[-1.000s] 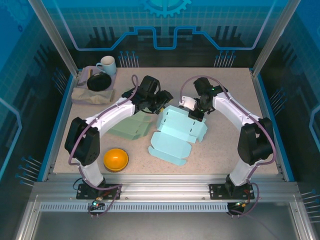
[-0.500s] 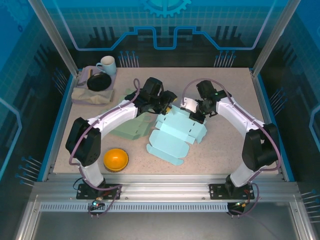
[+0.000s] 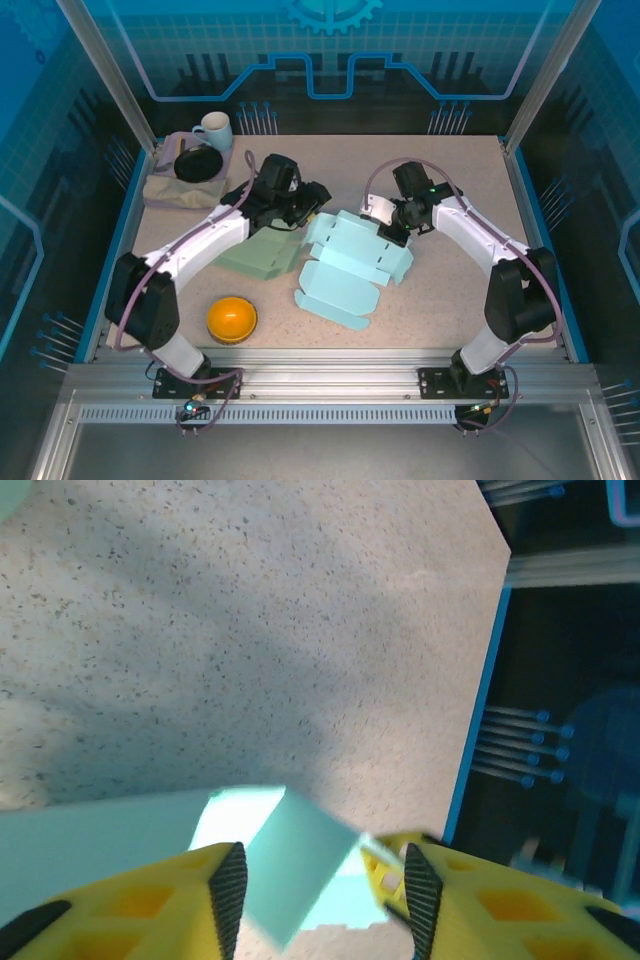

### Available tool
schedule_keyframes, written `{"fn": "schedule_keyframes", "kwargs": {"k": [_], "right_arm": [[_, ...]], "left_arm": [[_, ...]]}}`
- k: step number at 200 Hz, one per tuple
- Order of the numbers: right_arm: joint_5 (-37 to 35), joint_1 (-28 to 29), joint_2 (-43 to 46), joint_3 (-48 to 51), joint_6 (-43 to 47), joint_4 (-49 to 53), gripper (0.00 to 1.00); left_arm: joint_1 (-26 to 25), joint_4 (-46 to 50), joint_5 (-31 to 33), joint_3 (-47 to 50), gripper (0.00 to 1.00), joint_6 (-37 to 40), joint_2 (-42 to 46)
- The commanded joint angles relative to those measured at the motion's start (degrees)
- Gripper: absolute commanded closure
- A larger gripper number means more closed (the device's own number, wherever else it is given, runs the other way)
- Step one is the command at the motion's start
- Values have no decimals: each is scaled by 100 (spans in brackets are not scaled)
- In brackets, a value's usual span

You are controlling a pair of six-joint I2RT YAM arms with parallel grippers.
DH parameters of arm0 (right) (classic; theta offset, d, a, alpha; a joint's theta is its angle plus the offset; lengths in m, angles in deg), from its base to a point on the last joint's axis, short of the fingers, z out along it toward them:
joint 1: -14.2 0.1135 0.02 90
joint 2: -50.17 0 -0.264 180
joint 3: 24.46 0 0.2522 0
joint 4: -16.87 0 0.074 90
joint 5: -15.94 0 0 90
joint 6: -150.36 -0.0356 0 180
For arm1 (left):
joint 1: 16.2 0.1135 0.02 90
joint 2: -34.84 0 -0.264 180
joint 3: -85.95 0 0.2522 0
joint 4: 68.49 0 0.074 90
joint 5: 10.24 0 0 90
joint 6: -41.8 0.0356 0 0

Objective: Fold the paper box

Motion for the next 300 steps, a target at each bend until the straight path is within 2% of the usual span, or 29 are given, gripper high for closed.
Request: {"fn": "schedule_keyframes", "kwargs": {"k": [1,27,48,88,112,155,199,246,279,300], "right_arm": [[-33,5,8,-97,-200,-73,100],[-19,5,-111,-211,-309,41,100],[-15,5,-153,-239,-351,77,100],[36,-1,-82,-182,-312,78,100],[108,0,-52,-160,-281,86,100],[99,-4,-25,-102,-250,53,100],[229,-22,-36,-112,-281,34,100],[249,-28,5,-60,-272,30,100],[258,-19,10,-59,-288,30,100],[250,-14,0,-77,-323,34,100]], "left_arm": [[-168,-388,-492,804,56,1851,455],[-415,-732,-604,1335,54,2594,851],[-771,-754,-627,1445,51,3215,849],[-904,-878,659,1749,43,4023,617],[-860,-1142,975,1759,38,4399,442],[-777,-1135,1295,1703,30,4259,21],[-772,-1342,1411,1897,27,4058,-138],[-772,-1231,2274,1798,23,4085,-168],[-774,-1207,2172,1780,23,3969,-270],[-794,-1288,1693,1793,23,3708,-334]]}}
